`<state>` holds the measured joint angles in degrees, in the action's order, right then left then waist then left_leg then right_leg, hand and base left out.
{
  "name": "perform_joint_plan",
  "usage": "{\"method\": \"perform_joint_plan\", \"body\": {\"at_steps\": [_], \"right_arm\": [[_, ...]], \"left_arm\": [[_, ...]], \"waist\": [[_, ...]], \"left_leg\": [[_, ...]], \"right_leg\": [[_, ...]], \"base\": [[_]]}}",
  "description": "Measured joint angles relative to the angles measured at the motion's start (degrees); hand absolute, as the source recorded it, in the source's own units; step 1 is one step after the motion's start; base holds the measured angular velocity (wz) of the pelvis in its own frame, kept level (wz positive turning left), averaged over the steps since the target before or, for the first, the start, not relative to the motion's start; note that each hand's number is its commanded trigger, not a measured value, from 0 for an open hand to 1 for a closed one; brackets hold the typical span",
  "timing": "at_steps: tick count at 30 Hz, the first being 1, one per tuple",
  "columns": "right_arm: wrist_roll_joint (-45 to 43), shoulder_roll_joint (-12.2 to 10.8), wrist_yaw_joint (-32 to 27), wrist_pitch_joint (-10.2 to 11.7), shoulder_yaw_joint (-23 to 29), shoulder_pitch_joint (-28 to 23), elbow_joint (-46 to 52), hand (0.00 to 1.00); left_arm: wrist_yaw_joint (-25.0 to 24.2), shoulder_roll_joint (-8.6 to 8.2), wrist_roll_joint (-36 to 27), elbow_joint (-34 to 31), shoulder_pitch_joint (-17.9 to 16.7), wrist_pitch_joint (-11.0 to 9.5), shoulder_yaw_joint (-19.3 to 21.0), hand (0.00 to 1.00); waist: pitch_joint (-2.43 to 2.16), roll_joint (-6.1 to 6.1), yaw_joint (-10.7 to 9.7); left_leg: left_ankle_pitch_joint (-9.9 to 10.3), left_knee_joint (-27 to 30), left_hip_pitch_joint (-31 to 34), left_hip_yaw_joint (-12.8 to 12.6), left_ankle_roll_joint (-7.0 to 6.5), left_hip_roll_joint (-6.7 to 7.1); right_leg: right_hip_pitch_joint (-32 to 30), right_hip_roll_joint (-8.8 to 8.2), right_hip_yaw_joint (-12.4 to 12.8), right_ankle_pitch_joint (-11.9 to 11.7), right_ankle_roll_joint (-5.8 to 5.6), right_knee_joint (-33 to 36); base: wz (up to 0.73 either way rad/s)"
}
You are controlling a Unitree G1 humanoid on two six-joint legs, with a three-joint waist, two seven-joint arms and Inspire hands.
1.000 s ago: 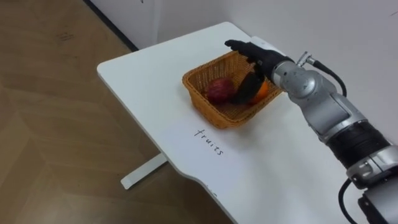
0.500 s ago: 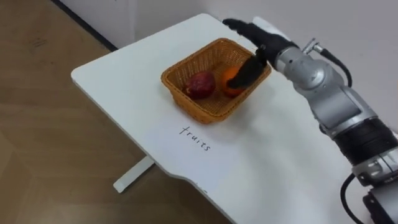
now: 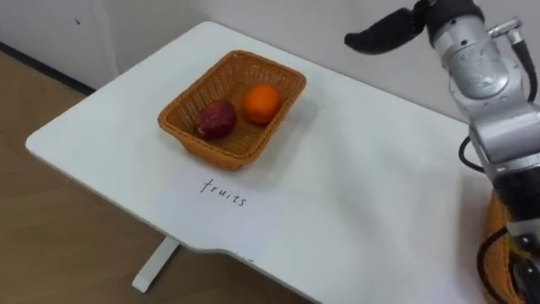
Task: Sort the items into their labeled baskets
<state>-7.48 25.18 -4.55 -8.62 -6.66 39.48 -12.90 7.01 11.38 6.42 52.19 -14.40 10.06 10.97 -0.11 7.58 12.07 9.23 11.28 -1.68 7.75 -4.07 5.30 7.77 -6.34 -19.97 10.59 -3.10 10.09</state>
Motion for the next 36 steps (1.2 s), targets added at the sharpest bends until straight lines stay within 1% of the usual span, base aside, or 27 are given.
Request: {"method": "perform_joint_plan", "body": {"at_steps": [2, 4, 5, 7, 8, 10, 11, 13, 14, 16, 17, 19, 20, 21, 23, 25, 27, 29, 30, 31, 32, 33, 34, 35, 36], "right_arm": [[-0.06, 0.04, -2.02, 0.39, 1.97, -0.08, 1.94, 0.00], [0.65, 0.62, -4.45, 1.33, 3.20, -0.09, 2.99, 0.00], [0.86, 0.89, -4.75, 1.41, 3.47, -0.09, 3.00, 0.00], [2.07, 2.42, -6.24, 1.66, 3.89, -0.09, 3.13, 0.00], [2.07, 2.64, -6.37, 1.70, 4.21, -0.13, 3.13, 0.00], [2.14, 3.14, -6.59, 1.76, 6.35, -0.19, 3.14, 0.00], [2.22, 3.19, -6.61, 1.76, 6.87, -0.19, 3.15, 0.00], [3.51, 3.54, -6.84, 1.77, 9.18, -0.87, 3.43, 0.00], [4.28, 3.66, -7.02, 1.77, 10.03, -1.55, 4.06, 0.00], [6.51, 3.79, -8.53, 1.77, 12.77, -4.68, 7.13, 0.00], [6.89, 3.80, -8.77, 1.77, 13.09, -5.33, 7.64, 0.00], [7.30, 3.86, -9.05, 1.75, 14.22, -6.85, 8.36, 0.00], [7.27, 3.86, -9.06, 1.75, 14.67, -7.14, 8.43, 0.00], [7.20, 3.86, -9.13, 1.69, 15.44, -7.33, 8.43, 0.00], [7.12, 4.06, -9.28, 1.65, 16.51, -7.40, 8.49, 0.00], [7.16, 5.80, -10.43, 1.68, 17.48, -8.59, 9.52, 0.00], [7.15, 6.14, -10.96, 1.77, 19.14, -9.64, 10.50, 0.00], [7.77, 6.30, -11.82, 2.40, 21.65, -10.81, 10.77, 0.00], [8.48, 6.65, -12.81, 2.79, 23.12, -11.63, 10.78, 0.00], [8.74, 6.75, -13.76, 2.89, 24.41, -12.00, 10.78, 0.00], [8.85, 6.84, -14.26, 2.92, 24.91, -12.23, 10.77, 0.00], [9.24, 6.95, -15.11, 3.47, 26.11, -13.31, 10.77, 0.00], [9.25, 6.98, -16.08, 4.13, 27.65, -14.83, 10.76, 0.00], [9.35, 7.00, -16.48, 4.46, 28.63, -15.67, 10.76, 0.00], [10.10, 7.03, -17.69, 5.06, 30.40, -17.62, 10.75, 0.00]], "left_arm": [[0.06, -0.10, -1.16, 0.06, 0.46, -0.72, -0.01, 0.00], [0.05, -0.11, -1.30, 0.06, 1.26, -1.04, -0.01, 0.00], [0.03, -0.14, -1.27, 0.02, 1.46, -1.23, -0.01, 0.00], [-0.03, -0.23, -1.28, -0.54, 1.90, -1.85, -0.46, 0.00], [-0.09, -0.32, -1.26, -0.57, 2.07, -1.89, -0.45, 0.00], [-0.49, -0.78, -1.26, -0.57, 2.68, -2.00, -0.44, 0.00], [-0.55, -0.79, -1.29, -0.56, 2.69, -2.11, -0.44, 0.00], [-0.59, -0.78, -1.31, -0.56, 2.69, -2.61, -0.34, 0.00], [-0.59, -0.77, -1.37, -0.57, 2.78, -2.79, -0.34, 0.00], [-0.59, -0.77, -2.08, -0.57, 3.29, -3.05, 0.00, 0.00], [-0.58, -0.76, -2.25, -0.61, 3.36, -3.05, 0.09, 0.00], [-0.59, -0.73, -2.42, -0.73, 3.85, -3.12, 0.10, 0.00], [-0.63, -0.73, -2.48, -0.74, 4.00, -3.20, 0.11, 0.00], [-0.95, -0.70, -2.59, -0.87, 4.08, -3.43, 0.16, 0.00], [-1.14, -0.70, -4.69, -1.30, 3.89, -3.63, 0.06, 0.00], [-1.19, -0.72, -7.37, -1.31, 3.79, -4.16, -0.03, 0.00], [-1.20, -0.71, -8.78, -1.30, 3.54, -4.21, 0.01, 0.00], [-1.28, -0.75, -9.63, -1.14, 3.46, -4.38, 0.00, 0.00], [-1.28, -0.75, -10.71, -1.11, 3.27, -4.90, 0.00, 0.00], [-1.28, -0.75, -11.37, -1.11, 3.00, -5.42, 0.01, 0.00], [-1.28, -0.75, -11.53, -1.11, 2.90, -5.46, 0.03, 0.00], [-1.26, -0.72, -12.49, -1.11, 2.74, -5.58, 0.03, 0.00], [-1.29, -0.74, -12.63, -1.11, 2.48, -6.03, 0.04, 0.00], [-1.35, -0.77, -12.63, -1.11, 2.36, -6.45, 0.04, 0.00], [-1.46, -0.79, -12.61, -1.11, 2.02, -7.10, 0.02, 0.00]], "waist": [[-0.09, -0.37, -0.76], [-0.02, -0.69, -1.66], [-0.06, -0.73, -2.22], [-0.23, -1.01, -4.20], [-0.24, -1.13, -4.57], [-0.26, -1.63, -4.96], [-0.28, -1.68, -5.30], [-0.35, -1.61, -7.15], [-0.36, -1.59, -7.34], [-0.36, -1.47, -8.19], [-0.37, -1.44, -8.52], [-0.36, -1.26, -10.13], [-0.38, -1.22, -10.34], [-0.33, -1.14, -10.55], [-0.42, -1.00, -11.90], [-0.43, -0.93, -13.18], [-0.42, -0.99, -13.56], [-0.37, -1.05, -14.46], [-0.27, -1.21, -14.93], [-0.17, -1.36, -15.21], [-0.12, -1.43, -15.37], [-0.06, -1.60, -15.88], [-0.09, -1.66, -16.86], [-0.09, -1.68, -16.99], [-0.07, -1.70, -17.32]], "left_leg": [[0.00, 0.01, -0.13, -1.39, -0.01, -0.41], [0.00, -0.34, -0.74, -2.68, -0.02, -0.74], [0.00, -0.45, -0.83, -2.79, -0.02, -0.80], [0.01, -0.46, -0.98, -3.08, -0.01, -0.93], [0.01, -0.52, -1.09, -3.37, -0.01, -1.00], [0.01, -1.21, -1.61, -5.50, 0.00, -1.64], [0.01, -1.37, -1.67, -5.99, 0.01, -1.79], [0.01, -1.75, -2.19, -7.15, 0.05, -2.12], [0.04, -1.82, -2.31, -7.49, 0.08, -2.23], [0.25, -2.13, -2.87, -8.74, 0.30, -2.68], [0.30, -2.20, -3.03, -9.03, 0.34, -2.77], [0.48, -2.20, -3.08, -10.08, 0.46, -3.09], [0.53, -2.20, -2.98, -10.37, 0.50, -3.23], [0.70, -2.14, -2.88, -11.18, 0.64, -3.50], [0.88, -2.02, -2.76, -12.02, 0.80, -3.87], [1.02, -2.07, -2.98, -12.69, 0.97, -4.25], [1.41, -1.93, -3.20, -13.80, 1.25, -4.74], [1.68, -1.68, -3.18, -14.10, 1.41, -5.02], [1.74, -1.71, -3.22, -14.25, 1.50, -5.18], [1.88, -1.80, -3.51, -15.06, 1.63, -5.46], [2.01, -1.80, -3.66, -15.42, 1.74, -5.60], [2.15, -1.80, -3.91, -15.59, 1.89, -5.79], [2.20, -1.81, -3.94, -15.62, 1.98, -5.95], [2.23, -1.83, -3.94, -15.72, 2.03, -6.02], [2.30, -1.93, -3.95, -16.09, 2.15, -6.19]], "right_leg": [[-0.86, 0.12, 1.23, -0.10, 0.14, 0.77], [-0.93, 0.33, 2.66, -0.18, 0.21, 0.70], [-0.92, 0.37, 2.68, -0.22, 0.27, 0.67], [-0.96, 0.45, 3.02, -0.34, 0.33, 0.65], [-1.06, 0.50, 3.52, -0.37, 0.35, 0.63], [-1.66, 1.00, 5.55, -0.86, 0.58, 0.63], [-1.83, 1.12, 5.87, -0.93, 0.63, 0.62], [-1.94, 1.39, 7.04, -0.99, 0.70, 0.65], [-2.02, 1.48, 7.34, -1.02, 0.75, 0.65], [-2.12, 1.85, 8.42, -1.15, 0.92, 0.64], [-2.13, 1.94, 8.72, -1.16, 0.94, 0.67], [-2.50, 2.23, 9.50, -1.27, 1.13, 0.77], [-2.83, 2.37, 9.93, -1.35, 1.23, 0.86], [-3.23, 2.61, 10.58, -1.51, 1.42, 0.88], [-3.63, 2.86, 10.75, -1.71, 1.63, 0.85], [-3.78, 3.21, 11.08, -1.92, 1.81, 0.75], [-3.89, 3.76, 12.16, -2.12, 2.02, 0.55], [-3.91, 4.04, 12.21, -2.25, 2.14, 0.51], [-3.96, 4.19, 12.25, -2.28, 2.19, 0.52], [-4.08, 4.43, 12.39, -2.36, 2.32, 0.51], [-4.11, 4.55, 12.40, -2.39, 2.37, 0.48], [-3.99, 4.74, 12.40, -2.40, 2.39, 0.49], [-3.94, 4.87, 12.31, -2.40, 2.39, 0.50], [-3.99, 4.94, 12.34, -2.40, 2.39, 0.49], [-4.11, 5.14, 12.53, -2.41, 2.41, 0.44]], "base": [[-0.32], [-0.31], [-0.18], [-0.07], [-0.26], [-0.44], [-0.36], [-0.26], [-0.30], [-0.31], [-0.26], [-0.22], [-0.33], [-0.37], [-0.26], [-0.13], [-0.28], [-0.17], [-0.15], [-0.23], [-0.30], [-0.13], [-0.06], [-0.04], [-0.18]]}}
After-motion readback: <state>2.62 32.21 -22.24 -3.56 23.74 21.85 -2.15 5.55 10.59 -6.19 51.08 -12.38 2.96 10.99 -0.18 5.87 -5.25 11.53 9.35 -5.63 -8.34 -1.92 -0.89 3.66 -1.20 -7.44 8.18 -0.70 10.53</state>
